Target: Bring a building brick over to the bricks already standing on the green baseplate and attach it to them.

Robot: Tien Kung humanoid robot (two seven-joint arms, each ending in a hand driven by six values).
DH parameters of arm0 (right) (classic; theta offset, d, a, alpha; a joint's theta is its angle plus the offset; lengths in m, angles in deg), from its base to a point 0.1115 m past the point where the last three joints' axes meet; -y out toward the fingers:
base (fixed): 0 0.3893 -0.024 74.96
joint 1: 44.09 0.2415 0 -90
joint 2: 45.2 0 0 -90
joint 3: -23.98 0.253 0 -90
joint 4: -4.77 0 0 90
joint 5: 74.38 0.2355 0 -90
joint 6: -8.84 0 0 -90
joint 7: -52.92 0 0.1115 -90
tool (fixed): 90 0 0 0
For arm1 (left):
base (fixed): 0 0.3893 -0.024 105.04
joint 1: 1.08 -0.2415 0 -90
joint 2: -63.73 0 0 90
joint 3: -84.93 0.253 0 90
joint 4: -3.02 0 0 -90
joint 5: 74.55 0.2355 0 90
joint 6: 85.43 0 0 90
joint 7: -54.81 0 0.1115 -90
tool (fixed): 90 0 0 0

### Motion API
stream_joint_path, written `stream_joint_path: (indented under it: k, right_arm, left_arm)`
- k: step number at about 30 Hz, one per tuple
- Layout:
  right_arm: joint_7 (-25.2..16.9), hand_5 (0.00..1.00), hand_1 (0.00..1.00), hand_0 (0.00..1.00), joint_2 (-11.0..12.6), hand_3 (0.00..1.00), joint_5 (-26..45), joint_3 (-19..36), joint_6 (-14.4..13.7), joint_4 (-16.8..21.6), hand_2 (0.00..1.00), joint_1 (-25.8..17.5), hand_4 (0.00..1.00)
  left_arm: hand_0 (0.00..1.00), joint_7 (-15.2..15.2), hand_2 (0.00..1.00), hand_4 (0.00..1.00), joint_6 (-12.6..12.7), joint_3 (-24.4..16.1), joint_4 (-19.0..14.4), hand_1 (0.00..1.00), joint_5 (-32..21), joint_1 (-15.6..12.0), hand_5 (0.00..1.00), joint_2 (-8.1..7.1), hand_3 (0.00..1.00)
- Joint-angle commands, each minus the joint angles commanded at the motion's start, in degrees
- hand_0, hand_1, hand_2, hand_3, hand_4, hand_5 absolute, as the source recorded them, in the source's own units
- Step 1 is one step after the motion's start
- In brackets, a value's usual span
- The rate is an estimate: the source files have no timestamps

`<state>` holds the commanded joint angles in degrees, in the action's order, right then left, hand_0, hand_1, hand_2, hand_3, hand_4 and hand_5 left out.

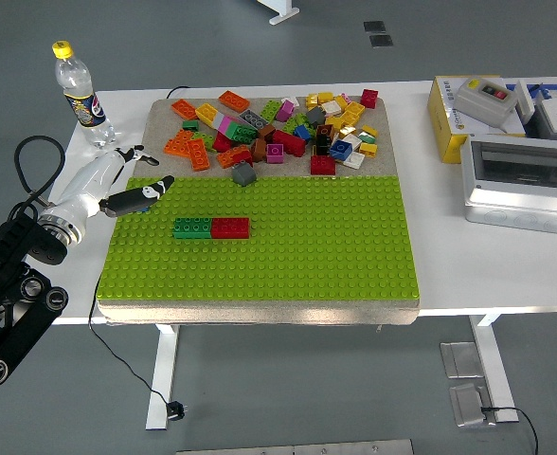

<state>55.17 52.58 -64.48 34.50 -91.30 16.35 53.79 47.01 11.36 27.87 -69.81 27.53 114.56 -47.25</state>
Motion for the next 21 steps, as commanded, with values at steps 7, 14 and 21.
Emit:
stream_joint_path:
  k: [7,14,21]
  right_arm:
    - [4.06,0.824,0.744,0.720,0.08,0.738,4.37,-3.54,2.86,-0.25,0.794,0.08,0.425]
    - [4.92,0.910,0.822,0.770,0.20,0.850,5.02,-4.50,3.37,-0.34,0.843,0.20,0.451]
    - [4.31,0.886,0.778,0.759,0.27,0.818,3.53,-4.10,3.00,-0.20,0.818,0.39,0.437]
  left_arm:
    - [0.998,0.06,0.935,0.727,0.02,-1.61,-0.19,0.963,0.70,-0.34,0.685,0.85,0.726]
    - [0.998,0.13,0.932,0.725,0.07,-2.49,-0.35,0.961,0.99,-0.73,0.682,1.46,0.725]
    - [0.998,0.42,0.904,0.723,-0.09,-2.13,-0.15,0.937,0.43,-0.84,0.680,1.42,0.725]
